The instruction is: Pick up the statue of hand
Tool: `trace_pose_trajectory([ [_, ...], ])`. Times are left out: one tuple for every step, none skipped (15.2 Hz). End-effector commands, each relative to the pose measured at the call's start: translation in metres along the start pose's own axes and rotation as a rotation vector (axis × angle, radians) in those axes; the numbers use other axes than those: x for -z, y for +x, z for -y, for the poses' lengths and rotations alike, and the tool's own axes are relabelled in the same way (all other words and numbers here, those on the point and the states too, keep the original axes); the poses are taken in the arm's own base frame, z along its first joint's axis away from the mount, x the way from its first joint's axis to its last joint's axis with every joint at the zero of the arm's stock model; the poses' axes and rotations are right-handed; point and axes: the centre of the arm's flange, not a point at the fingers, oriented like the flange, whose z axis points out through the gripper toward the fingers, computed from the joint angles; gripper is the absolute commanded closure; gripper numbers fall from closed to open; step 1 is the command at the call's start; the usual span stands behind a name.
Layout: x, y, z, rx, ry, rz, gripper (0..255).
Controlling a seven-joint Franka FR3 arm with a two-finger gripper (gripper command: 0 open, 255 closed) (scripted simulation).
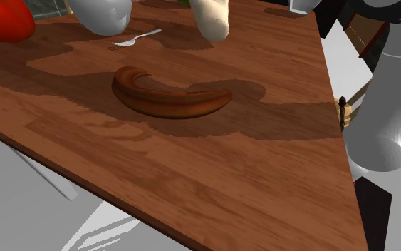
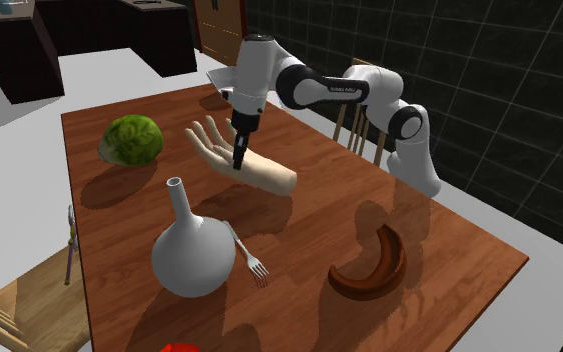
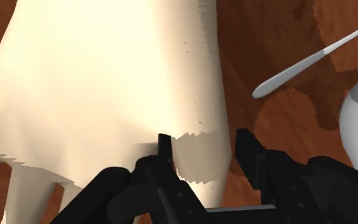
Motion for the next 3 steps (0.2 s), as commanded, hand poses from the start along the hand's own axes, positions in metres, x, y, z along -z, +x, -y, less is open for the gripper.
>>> trace_pose_trajectory([
  [0.0130,0.0020,-0.0004,0.000,0.000,-0.003,255],
  [0.0137,0.0022,-0.0004,0.000,0.000,-0.003,255],
  [0.0137,0.0022,-0.0004,0.000,0.000,-0.003,255],
])
